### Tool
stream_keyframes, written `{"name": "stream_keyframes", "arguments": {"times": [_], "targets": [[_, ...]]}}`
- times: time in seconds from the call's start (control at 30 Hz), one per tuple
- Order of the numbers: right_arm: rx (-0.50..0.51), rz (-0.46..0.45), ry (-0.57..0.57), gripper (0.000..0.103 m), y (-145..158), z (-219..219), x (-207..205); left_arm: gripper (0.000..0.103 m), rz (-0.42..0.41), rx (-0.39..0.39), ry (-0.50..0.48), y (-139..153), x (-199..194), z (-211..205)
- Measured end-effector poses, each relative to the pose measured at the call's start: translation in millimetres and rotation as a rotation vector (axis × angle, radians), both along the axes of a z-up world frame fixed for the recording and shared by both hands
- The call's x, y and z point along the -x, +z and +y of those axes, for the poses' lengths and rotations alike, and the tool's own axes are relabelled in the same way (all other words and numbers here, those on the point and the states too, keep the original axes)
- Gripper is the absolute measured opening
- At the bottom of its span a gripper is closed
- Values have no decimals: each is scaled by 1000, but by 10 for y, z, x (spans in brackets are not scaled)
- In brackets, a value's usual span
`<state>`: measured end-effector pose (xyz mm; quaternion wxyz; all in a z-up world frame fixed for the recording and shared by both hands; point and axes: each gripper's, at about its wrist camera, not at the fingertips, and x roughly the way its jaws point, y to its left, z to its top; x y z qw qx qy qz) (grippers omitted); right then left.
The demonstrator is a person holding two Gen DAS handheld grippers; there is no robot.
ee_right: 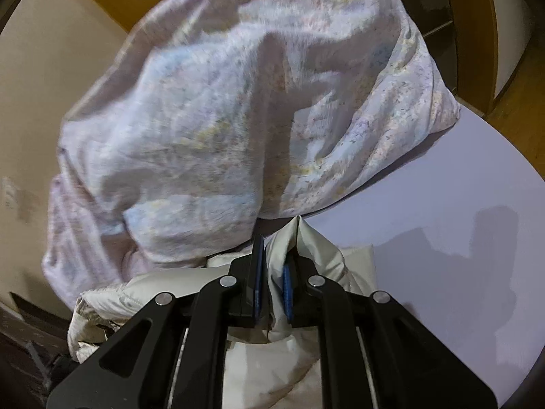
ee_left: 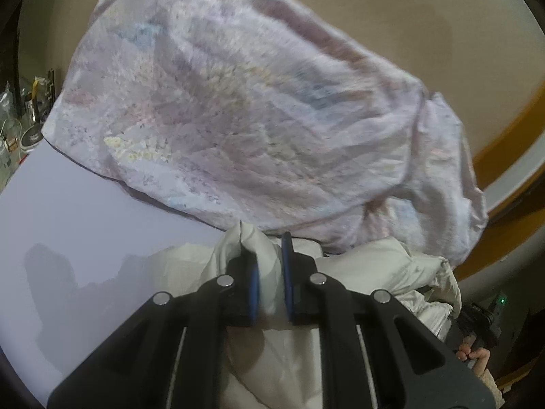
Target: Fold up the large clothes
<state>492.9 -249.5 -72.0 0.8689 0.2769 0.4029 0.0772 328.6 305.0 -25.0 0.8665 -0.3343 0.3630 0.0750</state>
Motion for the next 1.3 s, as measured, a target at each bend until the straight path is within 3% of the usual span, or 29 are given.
{"name": "stream_keyframes", "arguments": {"times": [0.07, 0.2, 0.33, 0.4, 0.5, 0.57, 0.6, 0.8, 0.87, 0.9, 0.97, 1.07, 1.2, 1.3], "targets": [[8, 34, -16, 12, -96, 45, -107, 12, 31, -1, 14, -146, -136, 37], [-25, 137, -29, 30, -307, 69, -303, 16, 87, 19, 45, -406, -295, 90], [-52, 100, -43, 52, -180, -24, -210, 22, 129, 44, 53, -546, -382, 111], [-45, 40, -60, 63, -20, -75, -73, 30, 132, 53, 45, -549, -405, 109], [-54, 11, -7, 63, 92, -13, 59, 55, 116, 44, 28, -472, -433, 54], [-63, 47, 91, 63, 60, 185, 99, 79, 103, 8, 19, -369, -459, -14], [-57, 72, 142, 62, 15, 327, 105, 83, 98, -14, 16, -322, -472, -55], [49, 217, 316, 52, -352, 1038, 42, 85, 90, -100, -57, -121, -497, -313], [104, 230, 347, 22, -468, 1239, 16, 85, 85, -130, -81, -78, -466, -404], [136, 219, 357, 14, -500, 1330, -18, 85, 82, -152, -97, -58, -441, -467], [158, 188, 335, 6, -477, 1412, -101, 85, 83, -186, -123, -36, -401, -559], [138, 141, 255, 4, -323, 1391, -268, 85, 73, -218, -152, -14, -345, -678], [151, 96, 166, 4, -155, 1312, -449, 85, 73, -206, -152, -41, -336, -731], [159, 111, 137, 4, -208, 1293, -478, 85, 76, -195, -148, -88, -342, -786]]}}
